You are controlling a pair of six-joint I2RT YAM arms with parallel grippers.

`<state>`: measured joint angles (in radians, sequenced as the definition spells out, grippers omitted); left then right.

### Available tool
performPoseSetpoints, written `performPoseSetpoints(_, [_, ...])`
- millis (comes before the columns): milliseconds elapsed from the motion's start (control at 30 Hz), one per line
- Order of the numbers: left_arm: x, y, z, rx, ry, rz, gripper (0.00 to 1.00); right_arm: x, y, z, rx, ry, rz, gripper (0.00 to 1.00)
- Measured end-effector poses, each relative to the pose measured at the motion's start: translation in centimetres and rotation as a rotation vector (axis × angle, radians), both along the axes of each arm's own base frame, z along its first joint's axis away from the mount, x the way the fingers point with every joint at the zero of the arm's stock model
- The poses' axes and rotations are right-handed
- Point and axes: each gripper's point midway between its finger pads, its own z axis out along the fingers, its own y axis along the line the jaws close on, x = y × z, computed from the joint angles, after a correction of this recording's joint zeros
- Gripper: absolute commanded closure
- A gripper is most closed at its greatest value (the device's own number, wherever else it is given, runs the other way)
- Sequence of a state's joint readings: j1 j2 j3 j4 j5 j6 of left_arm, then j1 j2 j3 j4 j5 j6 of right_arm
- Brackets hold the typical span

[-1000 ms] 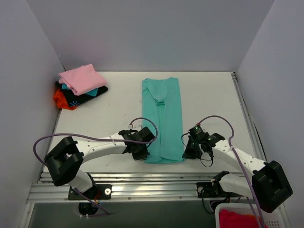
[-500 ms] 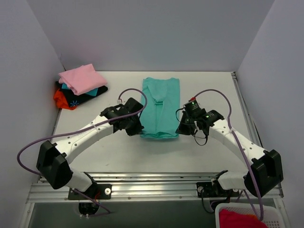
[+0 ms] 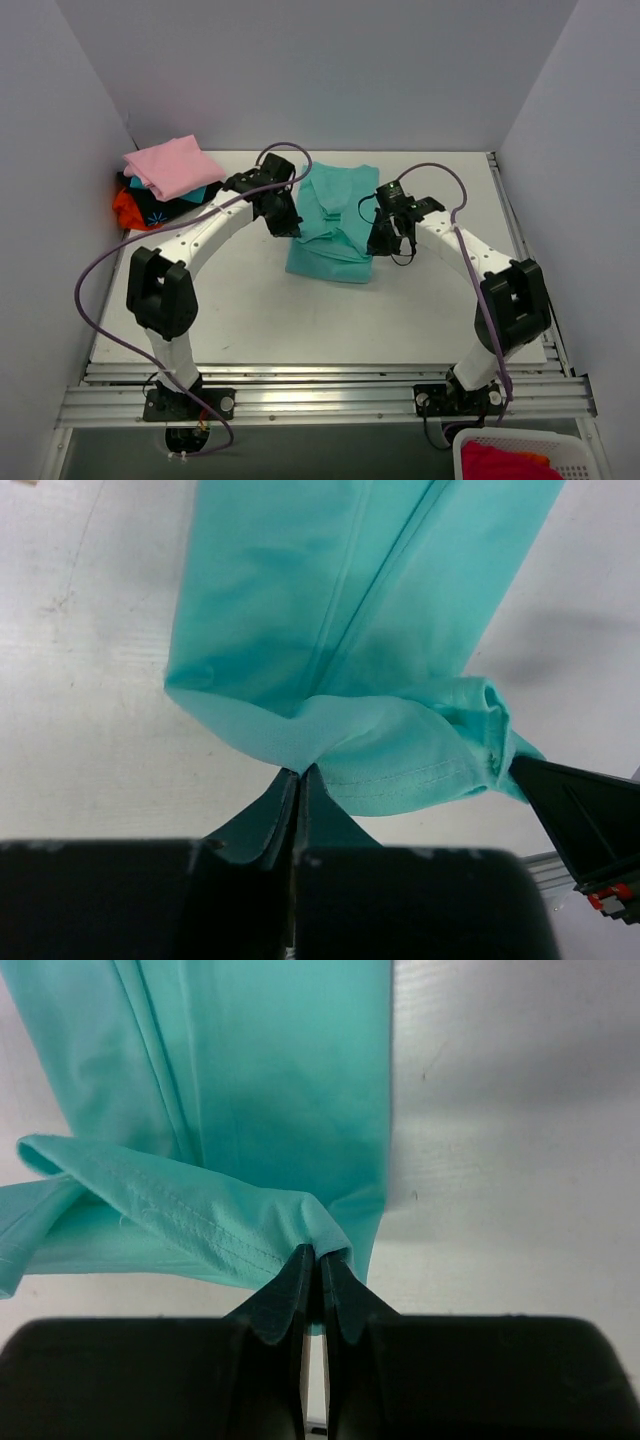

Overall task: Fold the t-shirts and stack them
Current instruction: Fold the tshirt

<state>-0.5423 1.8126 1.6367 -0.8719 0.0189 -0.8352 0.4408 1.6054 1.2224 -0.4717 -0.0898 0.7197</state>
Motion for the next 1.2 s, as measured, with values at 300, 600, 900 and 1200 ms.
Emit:
performPoseSetpoints(300, [5.9, -1.7, -0.5, -0.050, -0.012, -0.051, 0.95, 7.3, 0.2, -1.5, -0.024, 0.001, -0.022, 1.00])
performPoseSetpoints(600, [18.2, -1.5, -5.9, -0.167, 0.001, -0.002, 0.06, 25.6, -2.1, 0.6, 0.052, -0.156, -0.153, 0.00])
performPoseSetpoints(900, [19.2, 6.5, -1.0, -0.265, -0.025, 0.145, 0.06, 21.5, -10.6, 6.0, 0.117, -0.178, -0.288, 0.00])
performPoseSetpoints(1200, [8.0, 9.1, -2.1, -0.178, 0.052, 0.117, 0.05, 8.3, -8.2, 1.3, 0.112, -0.062, -0.168, 0.01])
